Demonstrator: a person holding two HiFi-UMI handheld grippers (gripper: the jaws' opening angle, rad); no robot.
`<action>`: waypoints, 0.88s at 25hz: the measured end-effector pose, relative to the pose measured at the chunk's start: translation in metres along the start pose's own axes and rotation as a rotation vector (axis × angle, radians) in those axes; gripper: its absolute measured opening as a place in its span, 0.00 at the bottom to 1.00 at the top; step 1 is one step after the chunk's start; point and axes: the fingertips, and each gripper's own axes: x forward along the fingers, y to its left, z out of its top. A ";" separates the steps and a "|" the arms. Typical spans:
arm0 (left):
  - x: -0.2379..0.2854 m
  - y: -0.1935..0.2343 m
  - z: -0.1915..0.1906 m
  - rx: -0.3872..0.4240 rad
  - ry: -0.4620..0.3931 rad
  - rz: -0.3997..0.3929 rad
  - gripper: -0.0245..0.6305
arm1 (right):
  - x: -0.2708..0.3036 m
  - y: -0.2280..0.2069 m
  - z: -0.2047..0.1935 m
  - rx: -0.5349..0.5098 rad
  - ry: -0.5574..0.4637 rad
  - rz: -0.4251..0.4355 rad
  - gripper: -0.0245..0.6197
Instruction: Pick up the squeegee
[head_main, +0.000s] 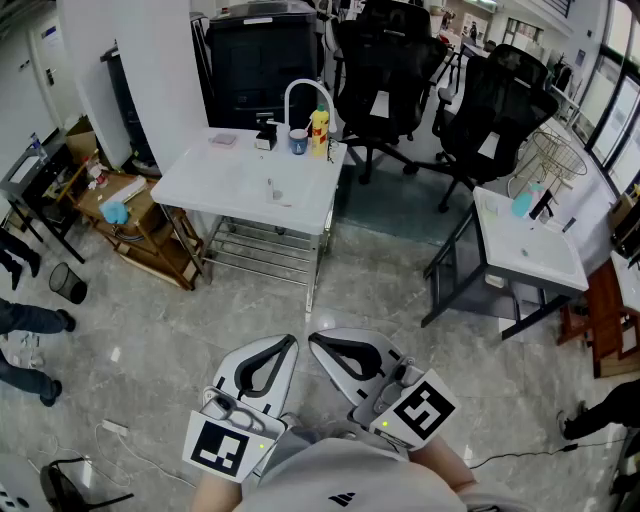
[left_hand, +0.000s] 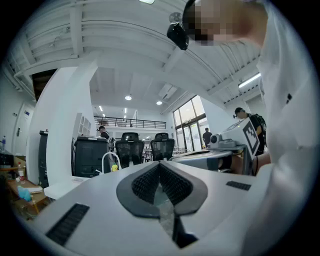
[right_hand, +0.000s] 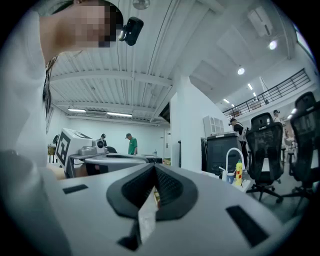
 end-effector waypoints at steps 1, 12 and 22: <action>0.001 0.001 0.000 0.000 -0.001 0.000 0.05 | 0.001 -0.001 0.001 -0.008 -0.010 -0.001 0.05; 0.006 0.017 0.001 0.003 -0.006 -0.009 0.05 | 0.017 -0.008 0.003 -0.014 -0.012 -0.013 0.05; 0.002 0.048 -0.007 0.007 0.008 -0.021 0.06 | 0.047 -0.012 0.001 0.064 -0.036 -0.035 0.05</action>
